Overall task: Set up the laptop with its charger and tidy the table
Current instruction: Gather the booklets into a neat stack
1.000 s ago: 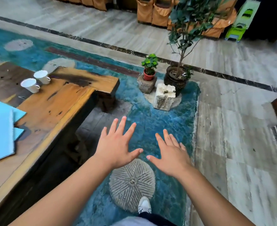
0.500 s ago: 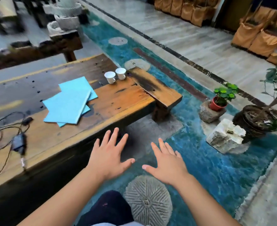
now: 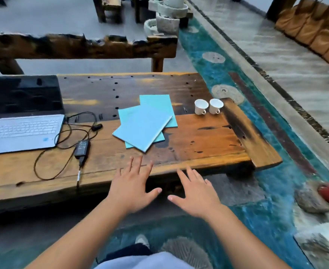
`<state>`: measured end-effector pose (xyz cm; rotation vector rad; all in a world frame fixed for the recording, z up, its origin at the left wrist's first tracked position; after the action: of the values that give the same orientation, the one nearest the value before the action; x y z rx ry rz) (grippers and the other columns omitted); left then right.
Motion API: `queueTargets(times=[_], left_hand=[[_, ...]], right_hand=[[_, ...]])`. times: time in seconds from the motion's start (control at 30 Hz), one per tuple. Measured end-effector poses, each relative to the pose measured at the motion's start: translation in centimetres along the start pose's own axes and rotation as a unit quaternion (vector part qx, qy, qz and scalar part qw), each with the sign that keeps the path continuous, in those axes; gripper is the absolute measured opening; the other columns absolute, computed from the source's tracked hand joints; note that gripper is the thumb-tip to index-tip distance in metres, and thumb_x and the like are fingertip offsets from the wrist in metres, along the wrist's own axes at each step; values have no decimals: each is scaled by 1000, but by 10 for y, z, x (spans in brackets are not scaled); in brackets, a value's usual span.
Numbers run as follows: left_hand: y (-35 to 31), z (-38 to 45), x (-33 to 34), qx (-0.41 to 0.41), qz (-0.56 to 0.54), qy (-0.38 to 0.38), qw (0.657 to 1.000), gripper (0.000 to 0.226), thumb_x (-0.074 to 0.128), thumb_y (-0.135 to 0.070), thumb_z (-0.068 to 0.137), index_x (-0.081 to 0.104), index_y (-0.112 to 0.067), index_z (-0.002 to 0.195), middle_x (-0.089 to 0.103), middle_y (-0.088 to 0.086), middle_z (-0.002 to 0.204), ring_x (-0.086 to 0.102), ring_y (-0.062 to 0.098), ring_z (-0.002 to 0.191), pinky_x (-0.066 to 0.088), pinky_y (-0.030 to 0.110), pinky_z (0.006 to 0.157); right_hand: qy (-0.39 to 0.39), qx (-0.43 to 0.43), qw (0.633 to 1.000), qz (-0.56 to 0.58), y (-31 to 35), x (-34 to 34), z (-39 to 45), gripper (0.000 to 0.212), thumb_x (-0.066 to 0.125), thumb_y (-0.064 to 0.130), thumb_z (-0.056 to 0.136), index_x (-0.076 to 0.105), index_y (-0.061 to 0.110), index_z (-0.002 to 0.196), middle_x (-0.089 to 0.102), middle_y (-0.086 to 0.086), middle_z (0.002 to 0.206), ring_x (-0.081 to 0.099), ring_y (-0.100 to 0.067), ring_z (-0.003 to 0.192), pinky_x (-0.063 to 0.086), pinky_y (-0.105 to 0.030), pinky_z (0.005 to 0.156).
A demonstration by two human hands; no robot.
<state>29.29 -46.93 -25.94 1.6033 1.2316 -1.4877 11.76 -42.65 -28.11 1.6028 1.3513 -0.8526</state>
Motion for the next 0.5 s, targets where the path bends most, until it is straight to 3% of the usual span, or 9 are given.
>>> queueTargets(times=[0.5], left_hand=[[76,112,13,-39,4,39,998,92,21,-81,75,3,-36,153,-6,4,165,0,31,151,14,57,115]], right_hand=[[60,-18,998,-3,12,-1,143,98,36,83,77,3,35,155,-8,4,165,5,-21,152,20,-47,119]])
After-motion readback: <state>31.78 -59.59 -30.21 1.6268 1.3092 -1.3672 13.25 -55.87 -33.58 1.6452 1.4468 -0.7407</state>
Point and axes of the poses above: each hand's wrist, its own z-axis towards the middle knuckle, its own x-axis out of the palm, y = z × x, the point moved 10 cm from there along z, towards the middle knuckle
